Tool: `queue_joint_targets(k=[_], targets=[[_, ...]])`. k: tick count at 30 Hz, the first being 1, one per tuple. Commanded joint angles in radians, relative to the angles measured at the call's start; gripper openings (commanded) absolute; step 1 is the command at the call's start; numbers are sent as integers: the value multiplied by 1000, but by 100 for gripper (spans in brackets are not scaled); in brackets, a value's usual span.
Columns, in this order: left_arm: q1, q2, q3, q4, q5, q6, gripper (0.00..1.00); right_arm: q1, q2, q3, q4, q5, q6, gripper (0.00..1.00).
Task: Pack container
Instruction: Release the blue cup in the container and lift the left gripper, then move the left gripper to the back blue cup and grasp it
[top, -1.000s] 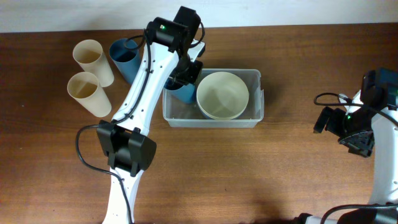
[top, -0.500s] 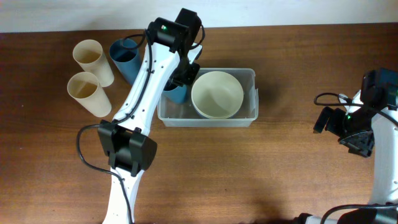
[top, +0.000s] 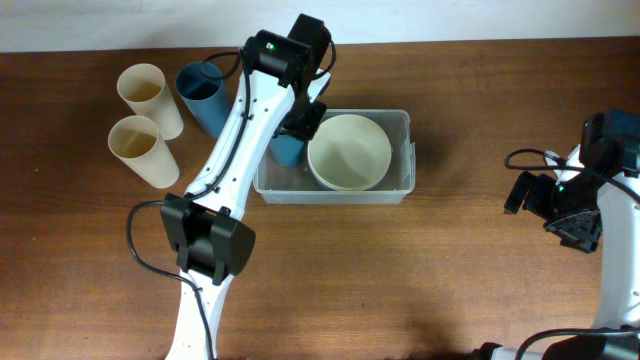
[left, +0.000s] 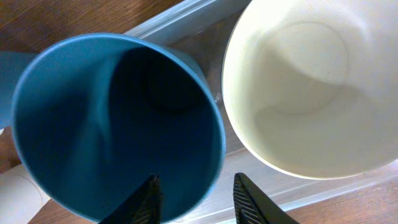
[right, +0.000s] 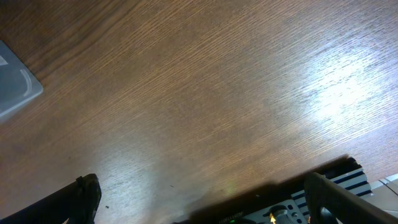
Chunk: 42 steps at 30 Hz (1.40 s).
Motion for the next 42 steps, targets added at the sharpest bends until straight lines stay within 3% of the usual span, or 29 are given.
queue_joint_targets(k=[1,7,11,13,16,18,24,28,34,42], targets=[[-2,9,10,5,-4,5,41,3,-10,-3,2,8,-6,99],[-2,9,146,-30,-5,4,46,3,-10,-3,2,8,-6,99],[-2,9,319,-85,-5,4,58,3,-10,-3,2,8,-6,99],[3,9,410,-103,-5,4,74,3,-10,-3,2,8,-6,99],[21,-2,496,-103,-42,-47,85,3,-10,-3,2,8,-6,99],[38,-8,525,-103,-57,-52,100,3,-10,-3,2,8,-6,99],[80,-12,537,-100,-82,-3,100,3,-10,-3,2,8,-6,99],[130,-12,537,-96,-191,-61,100,3,-10,-3,2,8,-6,99],[302,5,526,-77,-88,-50,100,3,-10,-3,2,8,-6,99],[319,57,526,-23,-37,36,100,3,-10,-3,2,8,-6,99]])
